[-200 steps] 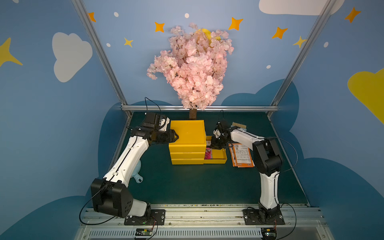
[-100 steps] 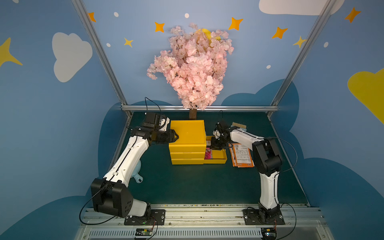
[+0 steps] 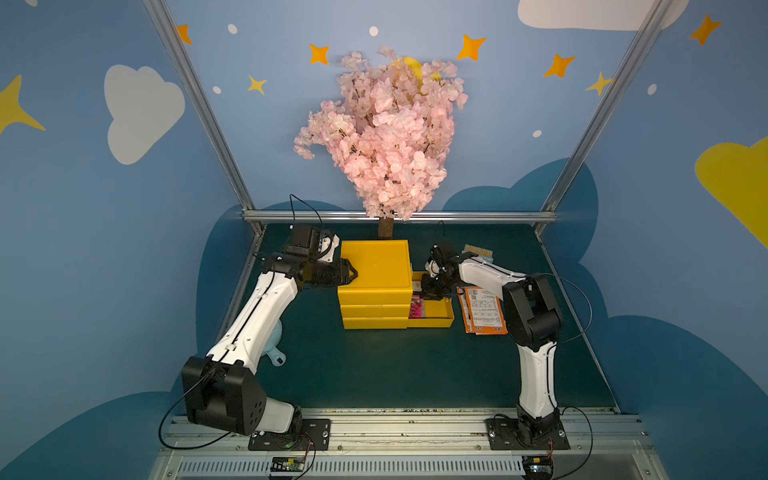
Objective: Take the seed bags out of the drawer
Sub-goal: Adjust the seed packet in the drawer.
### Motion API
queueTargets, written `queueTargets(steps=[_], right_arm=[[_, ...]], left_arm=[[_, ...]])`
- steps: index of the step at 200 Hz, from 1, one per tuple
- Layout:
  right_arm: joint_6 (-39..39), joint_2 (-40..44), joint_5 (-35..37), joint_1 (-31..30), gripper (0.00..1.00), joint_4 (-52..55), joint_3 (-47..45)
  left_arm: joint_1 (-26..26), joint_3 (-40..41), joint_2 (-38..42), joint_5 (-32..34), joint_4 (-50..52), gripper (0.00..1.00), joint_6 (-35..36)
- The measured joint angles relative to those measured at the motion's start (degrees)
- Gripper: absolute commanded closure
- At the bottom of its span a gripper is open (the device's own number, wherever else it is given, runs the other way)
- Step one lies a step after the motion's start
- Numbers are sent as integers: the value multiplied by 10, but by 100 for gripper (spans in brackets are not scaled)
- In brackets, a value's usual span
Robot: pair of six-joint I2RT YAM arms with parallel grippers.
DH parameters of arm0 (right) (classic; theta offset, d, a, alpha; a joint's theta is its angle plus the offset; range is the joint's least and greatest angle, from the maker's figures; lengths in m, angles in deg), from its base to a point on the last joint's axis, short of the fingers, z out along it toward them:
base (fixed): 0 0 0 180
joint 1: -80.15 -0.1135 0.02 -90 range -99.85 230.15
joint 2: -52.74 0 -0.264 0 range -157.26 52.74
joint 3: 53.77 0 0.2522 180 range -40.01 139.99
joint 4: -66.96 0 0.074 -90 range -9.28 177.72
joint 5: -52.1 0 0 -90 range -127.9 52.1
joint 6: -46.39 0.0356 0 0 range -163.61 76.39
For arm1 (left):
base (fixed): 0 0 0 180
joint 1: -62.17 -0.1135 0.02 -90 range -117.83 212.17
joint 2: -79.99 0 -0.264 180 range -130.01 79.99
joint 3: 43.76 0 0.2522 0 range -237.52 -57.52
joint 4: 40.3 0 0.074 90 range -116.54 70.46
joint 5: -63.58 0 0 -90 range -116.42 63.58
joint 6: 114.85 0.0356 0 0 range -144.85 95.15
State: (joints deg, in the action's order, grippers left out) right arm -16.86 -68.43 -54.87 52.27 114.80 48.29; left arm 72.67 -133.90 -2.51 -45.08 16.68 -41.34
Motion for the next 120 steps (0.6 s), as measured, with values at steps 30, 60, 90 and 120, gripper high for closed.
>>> queueTargets(steps=[30, 60, 90, 120], right_arm=[[1, 0, 0, 0, 100, 0, 0], [2, 0, -3, 0, 100, 0, 1], [2, 10, -9, 5, 100, 2, 1], [-2, 51, -7, 8, 100, 18, 3]], left_arm=[[0, 0, 0, 0, 0, 40, 0], [0, 0, 0, 0, 0, 40, 0], [0, 0, 0, 0, 0, 40, 0], [0, 0, 0, 0, 0, 40, 0]])
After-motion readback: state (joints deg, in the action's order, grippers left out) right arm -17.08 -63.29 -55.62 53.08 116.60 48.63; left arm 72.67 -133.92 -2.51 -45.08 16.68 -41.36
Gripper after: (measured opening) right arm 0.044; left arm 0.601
